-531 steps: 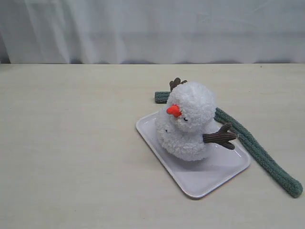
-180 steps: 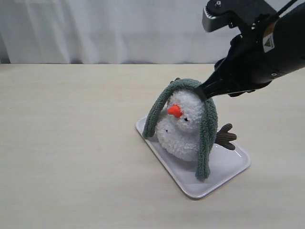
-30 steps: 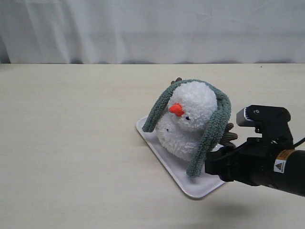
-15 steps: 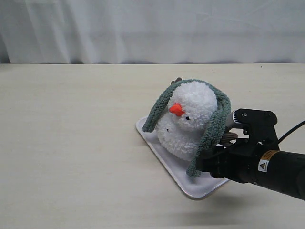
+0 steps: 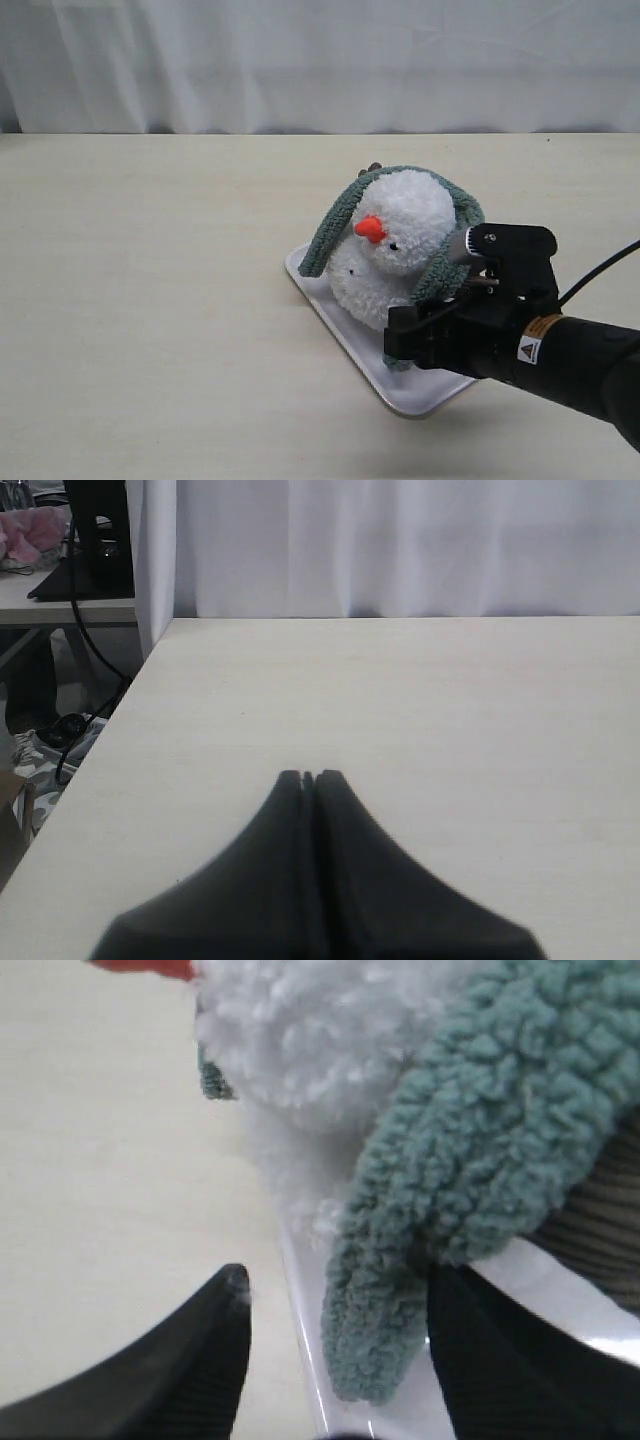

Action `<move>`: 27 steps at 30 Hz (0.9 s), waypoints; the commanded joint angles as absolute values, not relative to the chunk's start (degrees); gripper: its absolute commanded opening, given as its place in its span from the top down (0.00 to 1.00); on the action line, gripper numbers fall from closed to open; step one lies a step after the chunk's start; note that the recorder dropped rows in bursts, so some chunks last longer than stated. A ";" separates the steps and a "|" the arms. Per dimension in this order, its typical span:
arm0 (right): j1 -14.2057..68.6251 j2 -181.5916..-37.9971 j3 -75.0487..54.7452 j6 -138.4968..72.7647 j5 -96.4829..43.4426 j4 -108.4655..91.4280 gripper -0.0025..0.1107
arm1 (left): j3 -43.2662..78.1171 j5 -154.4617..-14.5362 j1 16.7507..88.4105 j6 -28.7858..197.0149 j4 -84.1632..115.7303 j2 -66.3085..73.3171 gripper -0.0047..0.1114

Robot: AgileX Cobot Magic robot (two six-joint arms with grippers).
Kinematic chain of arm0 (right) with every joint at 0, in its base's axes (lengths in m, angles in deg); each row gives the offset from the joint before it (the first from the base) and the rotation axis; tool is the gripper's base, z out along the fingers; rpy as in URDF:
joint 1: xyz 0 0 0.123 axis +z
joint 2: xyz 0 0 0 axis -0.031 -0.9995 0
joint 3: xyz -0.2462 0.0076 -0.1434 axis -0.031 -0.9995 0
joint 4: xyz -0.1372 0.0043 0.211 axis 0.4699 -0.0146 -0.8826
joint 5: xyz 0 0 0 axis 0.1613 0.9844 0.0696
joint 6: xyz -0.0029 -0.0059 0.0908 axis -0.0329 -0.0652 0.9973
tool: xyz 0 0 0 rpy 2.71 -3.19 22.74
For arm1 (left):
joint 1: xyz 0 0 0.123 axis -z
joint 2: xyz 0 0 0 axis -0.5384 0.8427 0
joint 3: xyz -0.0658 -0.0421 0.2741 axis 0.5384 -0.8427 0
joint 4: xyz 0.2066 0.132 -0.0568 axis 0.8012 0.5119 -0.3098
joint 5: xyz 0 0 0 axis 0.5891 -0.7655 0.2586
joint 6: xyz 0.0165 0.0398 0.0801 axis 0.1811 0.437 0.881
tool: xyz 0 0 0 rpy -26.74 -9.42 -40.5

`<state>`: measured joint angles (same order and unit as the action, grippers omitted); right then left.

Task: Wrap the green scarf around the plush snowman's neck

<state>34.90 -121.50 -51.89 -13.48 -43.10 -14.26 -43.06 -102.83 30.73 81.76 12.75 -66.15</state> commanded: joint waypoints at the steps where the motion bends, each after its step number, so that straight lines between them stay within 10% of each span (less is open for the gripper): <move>1: 34.95 -123.82 -51.21 -13.33 -43.84 -15.59 0.52 | -43.27 -101.92 30.63 81.32 12.72 -66.31 0.96; 10: 34.95 -129.08 -49.66 -13.47 -44.32 -16.62 0.53 | -43.27 -101.92 30.63 81.32 12.72 -66.31 0.96; 19: 35.28 -128.33 -47.84 -13.47 -43.64 -13.48 0.94 | -43.27 -101.92 30.63 81.32 12.72 -66.31 0.96; 27: 35.28 -120.23 -47.73 -13.47 -44.21 -12.34 0.94 | -43.27 -101.92 30.63 81.32 12.72 -66.31 0.96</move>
<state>35.13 -123.45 -48.00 -13.36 -43.48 -13.16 -43.06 -102.83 30.73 81.76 12.75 -66.15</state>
